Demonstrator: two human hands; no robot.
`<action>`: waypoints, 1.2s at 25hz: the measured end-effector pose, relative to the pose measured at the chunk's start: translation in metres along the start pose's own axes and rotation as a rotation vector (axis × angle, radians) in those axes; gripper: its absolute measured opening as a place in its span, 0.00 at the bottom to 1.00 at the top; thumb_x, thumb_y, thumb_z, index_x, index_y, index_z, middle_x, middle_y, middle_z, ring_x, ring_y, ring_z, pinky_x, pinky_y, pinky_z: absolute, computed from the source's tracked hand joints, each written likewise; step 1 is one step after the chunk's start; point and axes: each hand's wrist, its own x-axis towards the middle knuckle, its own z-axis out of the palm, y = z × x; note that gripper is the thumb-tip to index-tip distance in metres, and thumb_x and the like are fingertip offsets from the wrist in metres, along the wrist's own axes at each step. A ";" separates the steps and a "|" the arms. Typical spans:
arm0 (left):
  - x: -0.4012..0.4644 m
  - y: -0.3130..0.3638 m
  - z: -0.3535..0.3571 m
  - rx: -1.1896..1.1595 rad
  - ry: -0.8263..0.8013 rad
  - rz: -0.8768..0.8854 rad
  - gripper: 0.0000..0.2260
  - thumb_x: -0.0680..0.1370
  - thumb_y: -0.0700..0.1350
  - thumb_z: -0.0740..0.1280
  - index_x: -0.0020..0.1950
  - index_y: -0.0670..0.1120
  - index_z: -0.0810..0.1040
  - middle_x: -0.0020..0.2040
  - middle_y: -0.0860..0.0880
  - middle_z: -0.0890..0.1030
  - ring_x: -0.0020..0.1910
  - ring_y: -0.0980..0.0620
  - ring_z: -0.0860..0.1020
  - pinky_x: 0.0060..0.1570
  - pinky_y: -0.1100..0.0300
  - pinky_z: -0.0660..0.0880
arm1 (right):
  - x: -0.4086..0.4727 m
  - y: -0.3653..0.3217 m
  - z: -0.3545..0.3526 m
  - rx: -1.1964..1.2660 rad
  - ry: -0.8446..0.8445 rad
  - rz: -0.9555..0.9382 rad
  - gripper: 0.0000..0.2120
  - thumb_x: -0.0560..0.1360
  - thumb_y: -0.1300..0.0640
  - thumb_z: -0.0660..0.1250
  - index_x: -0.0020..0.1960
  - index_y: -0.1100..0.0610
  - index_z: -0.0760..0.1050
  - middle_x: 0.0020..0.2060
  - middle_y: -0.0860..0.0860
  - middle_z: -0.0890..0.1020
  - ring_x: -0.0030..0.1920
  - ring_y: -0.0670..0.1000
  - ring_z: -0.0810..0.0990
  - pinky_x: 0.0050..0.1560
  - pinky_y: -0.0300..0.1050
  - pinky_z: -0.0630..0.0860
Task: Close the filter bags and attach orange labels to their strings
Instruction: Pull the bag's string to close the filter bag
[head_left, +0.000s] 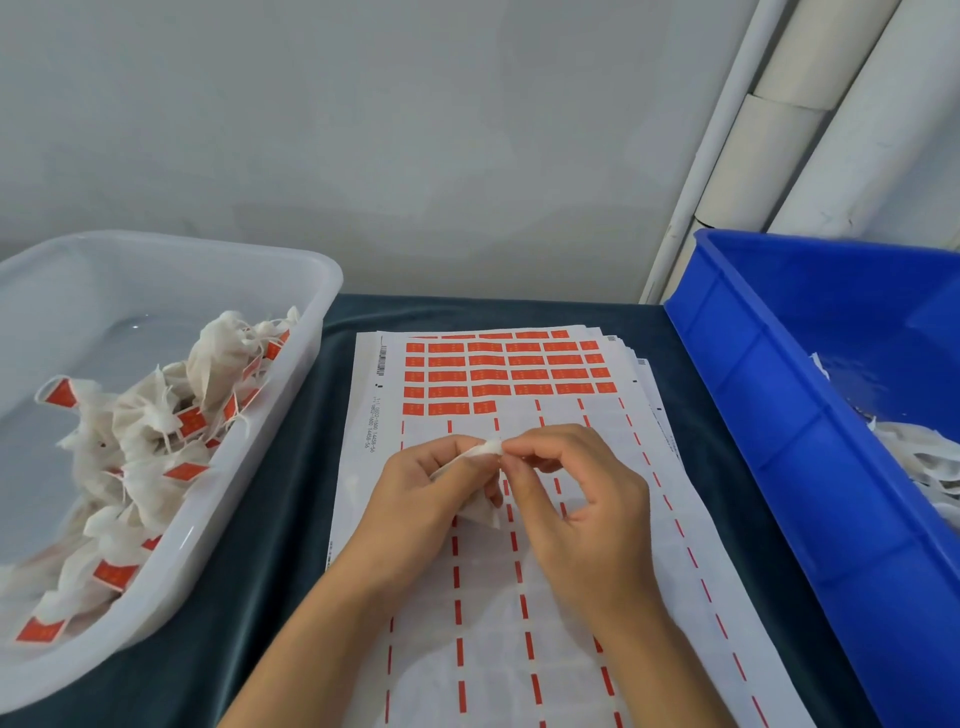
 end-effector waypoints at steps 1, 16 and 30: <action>-0.001 0.000 0.000 0.019 -0.003 0.002 0.13 0.84 0.50 0.66 0.44 0.49 0.86 0.40 0.47 0.85 0.42 0.51 0.83 0.48 0.61 0.80 | 0.000 0.001 -0.001 -0.001 0.002 0.018 0.06 0.78 0.57 0.74 0.55 0.53 0.83 0.50 0.41 0.84 0.53 0.46 0.82 0.54 0.34 0.78; 0.000 0.000 0.000 -0.039 0.004 -0.025 0.12 0.84 0.51 0.67 0.47 0.48 0.87 0.44 0.42 0.86 0.48 0.41 0.85 0.57 0.48 0.82 | -0.001 0.005 -0.002 -0.046 0.000 -0.078 0.10 0.76 0.64 0.74 0.55 0.54 0.84 0.52 0.40 0.83 0.55 0.46 0.82 0.56 0.39 0.79; -0.001 -0.002 0.003 -0.012 0.044 -0.041 0.15 0.85 0.50 0.64 0.44 0.49 0.86 0.42 0.45 0.86 0.45 0.46 0.84 0.58 0.48 0.81 | -0.002 0.005 0.000 -0.143 0.025 -0.104 0.09 0.76 0.55 0.76 0.55 0.57 0.85 0.51 0.47 0.85 0.55 0.43 0.82 0.59 0.35 0.78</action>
